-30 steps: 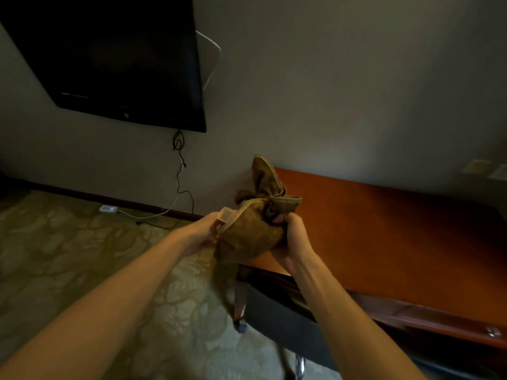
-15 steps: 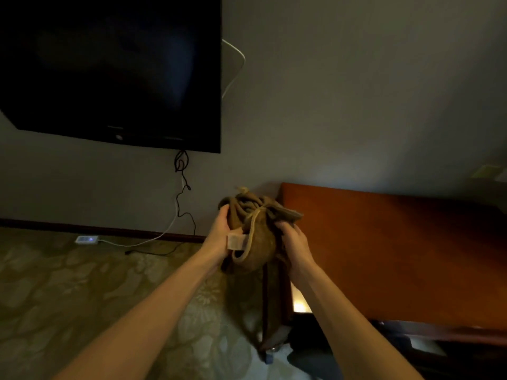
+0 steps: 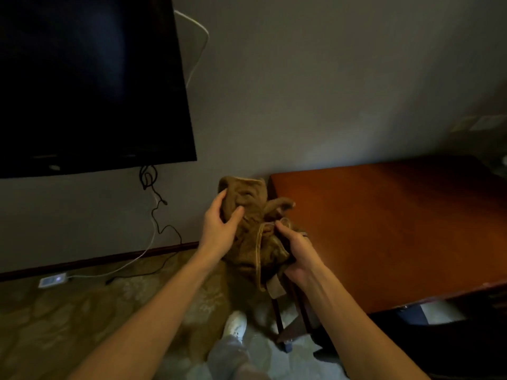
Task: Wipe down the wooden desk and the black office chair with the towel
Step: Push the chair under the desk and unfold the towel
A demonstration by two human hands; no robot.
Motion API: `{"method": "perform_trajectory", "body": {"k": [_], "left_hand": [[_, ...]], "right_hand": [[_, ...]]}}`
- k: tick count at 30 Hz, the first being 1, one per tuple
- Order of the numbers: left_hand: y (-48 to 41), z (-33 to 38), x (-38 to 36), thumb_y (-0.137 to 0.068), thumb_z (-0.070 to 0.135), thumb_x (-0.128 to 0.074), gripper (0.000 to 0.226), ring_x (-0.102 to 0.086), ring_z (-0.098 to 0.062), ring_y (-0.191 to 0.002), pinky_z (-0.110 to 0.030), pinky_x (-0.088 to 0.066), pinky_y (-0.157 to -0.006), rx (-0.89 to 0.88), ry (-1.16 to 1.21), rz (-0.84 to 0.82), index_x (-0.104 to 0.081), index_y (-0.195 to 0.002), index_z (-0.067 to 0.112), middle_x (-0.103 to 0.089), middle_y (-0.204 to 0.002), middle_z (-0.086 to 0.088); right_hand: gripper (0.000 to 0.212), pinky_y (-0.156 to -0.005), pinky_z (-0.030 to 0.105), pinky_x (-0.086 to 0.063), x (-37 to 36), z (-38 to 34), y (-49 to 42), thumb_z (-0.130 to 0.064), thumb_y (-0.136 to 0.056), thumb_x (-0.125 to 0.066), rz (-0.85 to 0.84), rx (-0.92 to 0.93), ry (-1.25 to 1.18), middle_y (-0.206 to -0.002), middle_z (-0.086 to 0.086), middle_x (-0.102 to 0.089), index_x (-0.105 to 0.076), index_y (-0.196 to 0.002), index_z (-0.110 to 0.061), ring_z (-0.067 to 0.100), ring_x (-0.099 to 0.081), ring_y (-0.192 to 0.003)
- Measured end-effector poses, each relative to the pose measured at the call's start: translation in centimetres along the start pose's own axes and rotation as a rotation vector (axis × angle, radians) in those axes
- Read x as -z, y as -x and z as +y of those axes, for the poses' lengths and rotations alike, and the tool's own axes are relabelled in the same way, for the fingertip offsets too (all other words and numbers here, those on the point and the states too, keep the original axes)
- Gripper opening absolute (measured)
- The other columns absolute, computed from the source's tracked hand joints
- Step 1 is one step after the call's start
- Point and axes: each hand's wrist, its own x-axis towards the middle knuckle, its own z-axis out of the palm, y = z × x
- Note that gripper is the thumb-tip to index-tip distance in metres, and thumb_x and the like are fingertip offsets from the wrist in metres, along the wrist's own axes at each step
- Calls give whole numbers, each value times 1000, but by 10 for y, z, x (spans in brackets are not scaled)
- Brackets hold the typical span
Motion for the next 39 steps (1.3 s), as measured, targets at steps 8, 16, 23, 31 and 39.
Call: {"method": "perform_trajectory", "body": {"k": [8,16,23,31,39], "left_hand": [[-129,-27,-8,-101,24,-64,56,-70,-18,-97,-27,-57,-55,504,187,7,-41,-152,20,-67,-125,-4],[-217,25,-68,-87,79,-50,69,-63,-18,-119,-35,-50,-97,16,-556,-384,-66,-126,25,-69,-125,-2],[-230,65,-175,-84,67,-63,19,-70,3,-90,-29,-57,-78,-331,-407,-852,-67,-102,58,-74,-97,23],[-276,100,-279,-103,-1,-52,26,-62,2,-67,-16,-50,-66,-208,108,-883,-61,-90,20,-66,-76,7],[-284,179,-362,-104,17,-60,9,-58,-16,-86,-30,-45,-81,-491,36,-1399,-65,-97,18,-64,-89,-7]], "right_hand": [[38,-89,51,-56,-35,-87,-76,-15,-96,-59,73,23,-195,-124,23,-69,-64,-131,0,39,-68,-110],[17,-73,44,-62,-20,-157,-92,-1,-97,-55,174,366,-103,-99,18,-76,-71,-98,-6,32,-74,-84],[33,-75,41,-60,27,-188,-77,-15,-97,-57,361,416,-394,-109,25,-70,-64,-123,5,36,-71,-88],[23,-61,37,-62,86,-183,-69,-18,-97,-62,603,534,-623,-106,18,-76,-71,-113,-4,32,-76,-88],[18,-51,20,-49,126,-110,-71,-19,-86,-81,805,89,289,-80,0,-72,-73,-101,-14,8,-67,-61]]}}
